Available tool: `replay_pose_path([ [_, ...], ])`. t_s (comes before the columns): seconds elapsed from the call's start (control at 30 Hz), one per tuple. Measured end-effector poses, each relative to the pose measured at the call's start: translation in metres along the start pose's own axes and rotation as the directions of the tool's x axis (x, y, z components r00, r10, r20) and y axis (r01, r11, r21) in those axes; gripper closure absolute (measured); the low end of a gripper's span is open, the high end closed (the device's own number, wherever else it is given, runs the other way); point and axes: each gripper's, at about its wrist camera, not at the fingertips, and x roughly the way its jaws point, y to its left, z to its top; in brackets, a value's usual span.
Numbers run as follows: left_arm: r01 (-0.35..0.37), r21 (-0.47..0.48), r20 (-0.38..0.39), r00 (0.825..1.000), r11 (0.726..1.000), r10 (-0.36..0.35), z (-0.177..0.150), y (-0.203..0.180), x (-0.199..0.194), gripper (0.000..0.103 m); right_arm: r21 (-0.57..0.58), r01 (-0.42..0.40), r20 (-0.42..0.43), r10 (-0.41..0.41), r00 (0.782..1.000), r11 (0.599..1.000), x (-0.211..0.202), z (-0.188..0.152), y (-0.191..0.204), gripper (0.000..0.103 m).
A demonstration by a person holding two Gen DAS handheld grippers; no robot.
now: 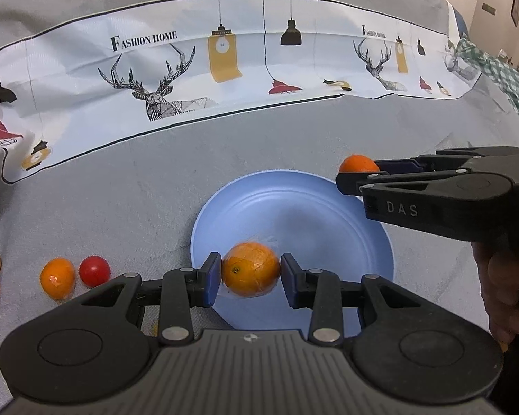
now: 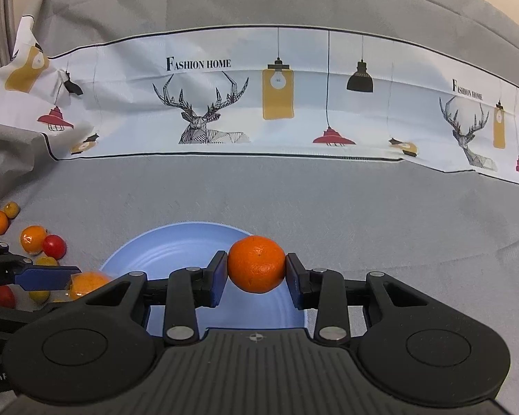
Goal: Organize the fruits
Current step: 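Carry the orange in the left tool over the plate while the right tool carries the tangerine there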
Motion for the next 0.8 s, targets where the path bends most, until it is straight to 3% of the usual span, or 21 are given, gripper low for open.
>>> replay_pose_path([
  [0.8, 0.013, 0.033, -0.015, 1.000, 0.999, -0.013, -0.0001, -0.0078, 0.0049, 0.062, -0.018, -0.018, -0.064, 0.017, 0.998, 1.000, 0.0079, -0.0043, 0.0033, 0.065],
])
